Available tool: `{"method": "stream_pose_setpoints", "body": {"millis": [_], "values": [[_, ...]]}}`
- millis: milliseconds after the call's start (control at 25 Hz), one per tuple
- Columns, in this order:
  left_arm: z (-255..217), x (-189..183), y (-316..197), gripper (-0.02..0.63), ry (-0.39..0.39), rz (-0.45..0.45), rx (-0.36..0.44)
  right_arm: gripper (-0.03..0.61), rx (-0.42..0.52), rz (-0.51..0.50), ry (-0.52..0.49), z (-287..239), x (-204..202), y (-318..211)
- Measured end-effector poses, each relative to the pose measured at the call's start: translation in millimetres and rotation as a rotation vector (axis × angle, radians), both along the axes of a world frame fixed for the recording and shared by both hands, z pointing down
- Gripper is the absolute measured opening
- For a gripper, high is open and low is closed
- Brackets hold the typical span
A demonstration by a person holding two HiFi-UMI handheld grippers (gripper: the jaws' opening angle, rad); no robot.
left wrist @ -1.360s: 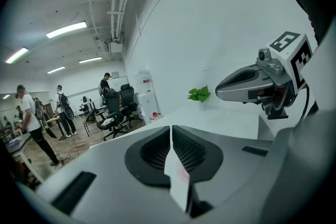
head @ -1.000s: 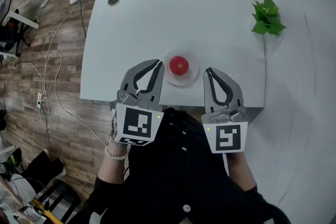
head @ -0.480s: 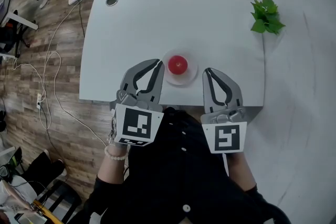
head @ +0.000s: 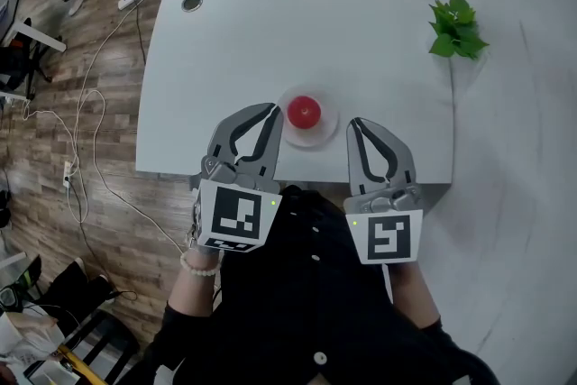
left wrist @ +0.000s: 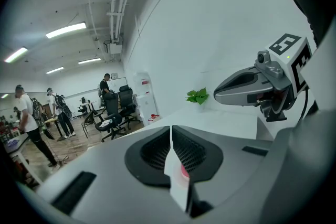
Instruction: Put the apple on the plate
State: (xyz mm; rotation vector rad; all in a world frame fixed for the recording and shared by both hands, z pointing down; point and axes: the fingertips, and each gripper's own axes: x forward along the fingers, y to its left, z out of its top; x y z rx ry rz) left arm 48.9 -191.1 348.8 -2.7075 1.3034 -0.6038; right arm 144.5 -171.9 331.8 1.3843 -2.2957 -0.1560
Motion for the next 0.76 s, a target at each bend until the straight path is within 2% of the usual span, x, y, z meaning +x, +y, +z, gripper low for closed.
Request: {"method": "stream_pose_setpoints", "body": {"millis": [400,760], "values": [[3.7,-1.4,3.9,0.026,0.007,-0.013,-0.012,0.043,0.015,0.000,-0.004,-4.5,0.4,2.7],[-2.6,1.5,3.5,0.026,0.000,-0.001,0.011,0.043,0.009,-0.007,0.005,-1.9,0.1,5.8]]}}
